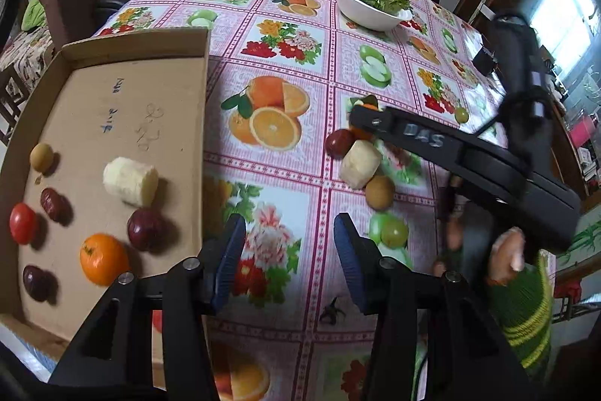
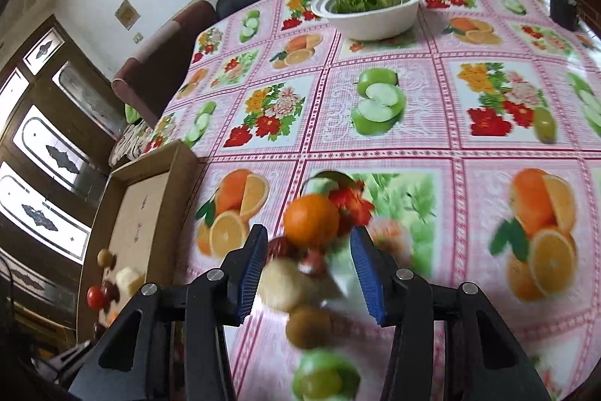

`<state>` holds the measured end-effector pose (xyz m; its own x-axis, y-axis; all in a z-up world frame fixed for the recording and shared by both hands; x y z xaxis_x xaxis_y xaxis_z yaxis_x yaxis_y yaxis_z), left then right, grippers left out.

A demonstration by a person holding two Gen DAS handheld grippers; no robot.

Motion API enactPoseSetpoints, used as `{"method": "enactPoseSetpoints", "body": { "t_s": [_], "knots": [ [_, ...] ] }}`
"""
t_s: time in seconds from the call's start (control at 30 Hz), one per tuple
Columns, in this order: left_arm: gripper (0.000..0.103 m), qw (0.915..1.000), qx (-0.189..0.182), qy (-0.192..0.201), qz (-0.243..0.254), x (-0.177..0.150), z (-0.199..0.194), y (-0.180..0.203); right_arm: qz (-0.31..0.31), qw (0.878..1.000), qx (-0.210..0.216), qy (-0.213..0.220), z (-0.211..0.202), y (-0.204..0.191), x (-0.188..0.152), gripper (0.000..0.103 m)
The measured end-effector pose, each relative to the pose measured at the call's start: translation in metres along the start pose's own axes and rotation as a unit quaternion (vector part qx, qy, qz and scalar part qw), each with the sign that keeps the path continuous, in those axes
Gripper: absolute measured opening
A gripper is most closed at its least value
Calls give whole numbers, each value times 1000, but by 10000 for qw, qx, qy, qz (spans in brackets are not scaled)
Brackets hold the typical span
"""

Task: Organize fruits
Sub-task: 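Grasp a mandarin with the right tool while the left tool grasps a pale yellow cube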

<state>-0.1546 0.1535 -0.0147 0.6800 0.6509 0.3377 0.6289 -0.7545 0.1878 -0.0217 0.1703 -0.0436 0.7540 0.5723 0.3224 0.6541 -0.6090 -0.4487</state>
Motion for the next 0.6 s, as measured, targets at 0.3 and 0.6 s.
{"method": "enactPoseSetpoints", "body": {
  "t_s": [0.3, 0.6],
  "knots": [
    [47, 9986, -498, -188, -1, 22, 22, 28, 91, 9986, 348, 378, -27, 18, 6, 34],
    [46, 9966, -603, -470, -322, 37, 60, 53, 483, 9947, 405, 812, -83, 64, -22, 35]
  ]
}}
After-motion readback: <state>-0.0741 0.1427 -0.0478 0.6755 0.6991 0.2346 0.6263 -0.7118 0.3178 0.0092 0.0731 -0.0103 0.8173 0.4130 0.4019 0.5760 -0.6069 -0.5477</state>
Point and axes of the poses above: each gripper's, at about its wrist camera, not at the fingertips, and z roughly the way its jaws point, y to its right, x to its top, the point moved 6 cm from there along z, roughly the way its jaws point, and after that the axes turned 8 degrees about -y, right-handed, at the moved point
